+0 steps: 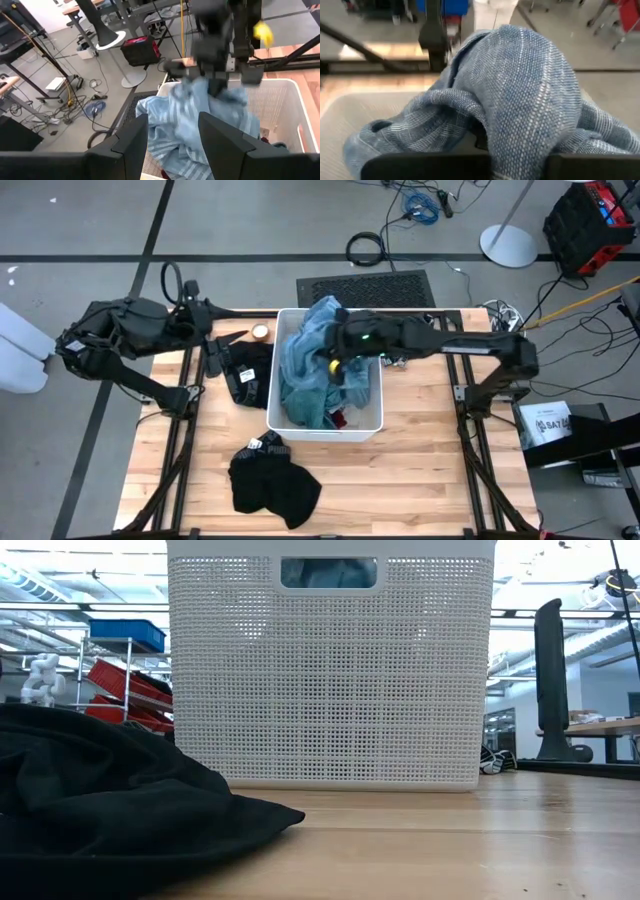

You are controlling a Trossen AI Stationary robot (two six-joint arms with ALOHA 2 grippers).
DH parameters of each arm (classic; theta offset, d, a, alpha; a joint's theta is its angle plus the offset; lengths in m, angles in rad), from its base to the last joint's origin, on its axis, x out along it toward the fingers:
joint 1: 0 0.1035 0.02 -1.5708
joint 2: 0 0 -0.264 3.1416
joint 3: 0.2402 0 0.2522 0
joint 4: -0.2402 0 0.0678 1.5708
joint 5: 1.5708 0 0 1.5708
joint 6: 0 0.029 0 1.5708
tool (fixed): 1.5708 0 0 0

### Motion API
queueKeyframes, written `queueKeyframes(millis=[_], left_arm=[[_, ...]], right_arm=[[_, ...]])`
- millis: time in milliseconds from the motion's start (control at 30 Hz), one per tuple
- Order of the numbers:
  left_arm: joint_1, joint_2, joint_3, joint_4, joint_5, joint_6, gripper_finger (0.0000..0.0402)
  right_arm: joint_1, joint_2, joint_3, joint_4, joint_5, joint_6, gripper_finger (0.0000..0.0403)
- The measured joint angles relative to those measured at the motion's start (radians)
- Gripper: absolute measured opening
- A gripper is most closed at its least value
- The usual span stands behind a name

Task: Sort clothes
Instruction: Put the blue patterned shirt into the laundry bin

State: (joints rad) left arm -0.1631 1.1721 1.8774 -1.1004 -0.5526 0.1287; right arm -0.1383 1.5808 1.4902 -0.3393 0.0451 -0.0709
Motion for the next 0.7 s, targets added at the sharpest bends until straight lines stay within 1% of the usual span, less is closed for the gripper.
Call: queueKeyframes(millis=[100,267,300,367,433,467,600,633,700], left_arm=[[0.0,0.0,0.0,-0.009,0.0,-0.017,0.0184],[0.0,0.0,0.0,-0.009,0.001,-0.026,0.0184],[0.0,0.0,0.0,-0.009,0.0,-0.036,0.0184],[0.0,0.0,0.0,-0.013,0.001,-0.042,0.0184],[0.0,0.0,0.0,-0.016,0.001,-0.043,0.0184],[0.0,0.0,0.0,-0.016,0.001,-0.043,0.0184],[0.0,0.0,0.0,-0.016,0.001,-0.043,0.0184],[0.0,0.0,0.0,-0.016,0.001,-0.043,0.0184],[0.0,0.0,0.0,-0.016,0.001,-0.044,0.0184]], right_arm=[[-0.006,0.078,0.0,-0.026,0.002,-0.025,0.0006],[-0.028,0.177,-0.001,-0.201,0.014,-0.053,0.0007],[-0.033,0.19,-0.001,-0.241,0.032,-0.058,0.0007],[-0.038,0.211,-0.001,-0.3,0.114,-0.061,0.0007],[-0.044,0.227,0.0,-0.337,0.189,-0.06,0.0007],[-0.049,0.235,0.001,-0.342,0.208,-0.054,0.0007],[-0.058,0.271,0.002,-0.341,0.211,-0.048,0.0007],[-0.058,0.279,0.003,-0.341,0.195,-0.048,0.0008],[-0.058,0.299,0.003,-0.34,0.125,-0.047,0.0008]])
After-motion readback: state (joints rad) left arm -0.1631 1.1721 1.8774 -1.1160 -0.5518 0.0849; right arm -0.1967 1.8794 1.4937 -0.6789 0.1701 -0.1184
